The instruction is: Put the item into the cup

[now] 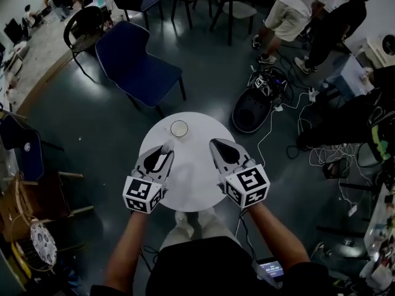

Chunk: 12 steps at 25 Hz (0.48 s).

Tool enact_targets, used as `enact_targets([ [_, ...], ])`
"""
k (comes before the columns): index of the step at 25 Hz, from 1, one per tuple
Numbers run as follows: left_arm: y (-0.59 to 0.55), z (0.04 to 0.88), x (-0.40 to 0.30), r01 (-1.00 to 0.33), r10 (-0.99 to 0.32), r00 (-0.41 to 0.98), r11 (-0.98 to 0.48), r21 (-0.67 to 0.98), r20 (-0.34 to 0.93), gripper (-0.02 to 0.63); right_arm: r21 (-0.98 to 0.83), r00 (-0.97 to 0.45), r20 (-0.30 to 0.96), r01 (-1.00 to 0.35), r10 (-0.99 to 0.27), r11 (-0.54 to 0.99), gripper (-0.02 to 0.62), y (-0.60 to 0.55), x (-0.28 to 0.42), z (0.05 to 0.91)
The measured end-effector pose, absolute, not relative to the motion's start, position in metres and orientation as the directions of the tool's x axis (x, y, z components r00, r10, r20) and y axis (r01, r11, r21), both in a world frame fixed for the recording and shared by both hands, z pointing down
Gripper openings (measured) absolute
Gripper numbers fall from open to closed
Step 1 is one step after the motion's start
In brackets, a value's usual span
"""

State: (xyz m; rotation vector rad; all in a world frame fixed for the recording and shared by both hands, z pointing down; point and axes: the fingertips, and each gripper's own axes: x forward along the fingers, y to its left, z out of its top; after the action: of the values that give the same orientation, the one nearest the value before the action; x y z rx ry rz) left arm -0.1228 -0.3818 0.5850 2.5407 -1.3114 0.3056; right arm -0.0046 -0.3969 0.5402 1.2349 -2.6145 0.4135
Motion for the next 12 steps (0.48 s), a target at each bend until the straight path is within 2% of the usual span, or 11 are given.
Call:
enact_targets([
  [12, -0.442, 0.647, -0.103, -0.827, -0.725, 0.550, -0.542, 0.148, 0.414, 0.117, -0.146, -0.618, 0.396, -0.772, -0.679, 0.618, 0.017, -0.424, 0.016, 0.594],
])
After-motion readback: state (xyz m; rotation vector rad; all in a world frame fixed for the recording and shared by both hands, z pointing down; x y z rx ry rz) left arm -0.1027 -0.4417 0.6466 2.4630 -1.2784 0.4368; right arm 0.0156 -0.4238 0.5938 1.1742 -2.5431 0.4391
